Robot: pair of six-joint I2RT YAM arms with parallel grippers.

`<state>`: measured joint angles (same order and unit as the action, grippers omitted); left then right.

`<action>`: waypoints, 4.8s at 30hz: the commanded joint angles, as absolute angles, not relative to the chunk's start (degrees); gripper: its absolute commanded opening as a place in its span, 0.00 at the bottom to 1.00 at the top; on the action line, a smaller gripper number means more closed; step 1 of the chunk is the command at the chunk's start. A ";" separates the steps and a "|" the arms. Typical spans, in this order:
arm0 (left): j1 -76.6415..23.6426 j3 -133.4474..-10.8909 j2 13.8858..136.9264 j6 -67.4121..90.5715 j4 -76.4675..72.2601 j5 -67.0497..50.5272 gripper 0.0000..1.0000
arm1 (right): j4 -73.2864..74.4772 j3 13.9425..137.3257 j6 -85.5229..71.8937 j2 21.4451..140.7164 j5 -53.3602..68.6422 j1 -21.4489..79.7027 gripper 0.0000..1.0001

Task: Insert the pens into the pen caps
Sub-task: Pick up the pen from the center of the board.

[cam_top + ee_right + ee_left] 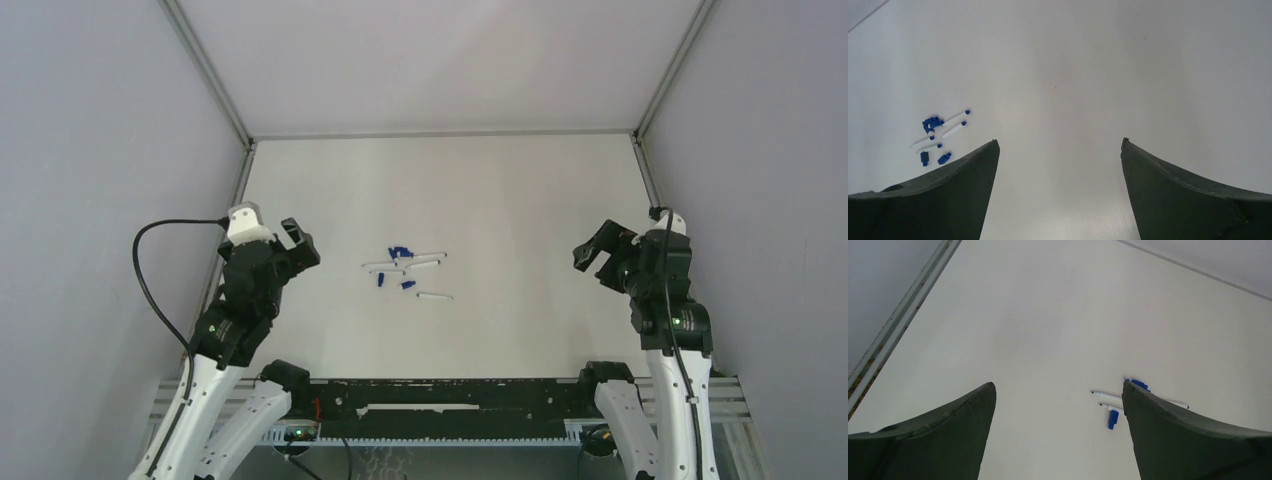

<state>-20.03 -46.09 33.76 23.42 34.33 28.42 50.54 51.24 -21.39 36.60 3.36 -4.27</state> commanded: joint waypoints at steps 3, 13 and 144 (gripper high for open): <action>-19.01 -46.76 34.04 22.30 28.95 27.50 1.00 | 47.57 53.97 -24.00 36.53 3.90 -5.19 0.99; -18.71 -49.33 35.88 22.89 28.38 32.12 1.00 | 44.48 54.28 -24.02 35.39 2.77 -5.39 1.00; -9.05 -51.77 41.57 28.51 22.89 -22.42 0.96 | 6.16 51.02 5.72 55.12 2.53 52.93 0.00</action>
<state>-9.45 -46.02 40.88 25.28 26.09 -14.24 14.79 53.17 3.31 59.00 3.33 51.68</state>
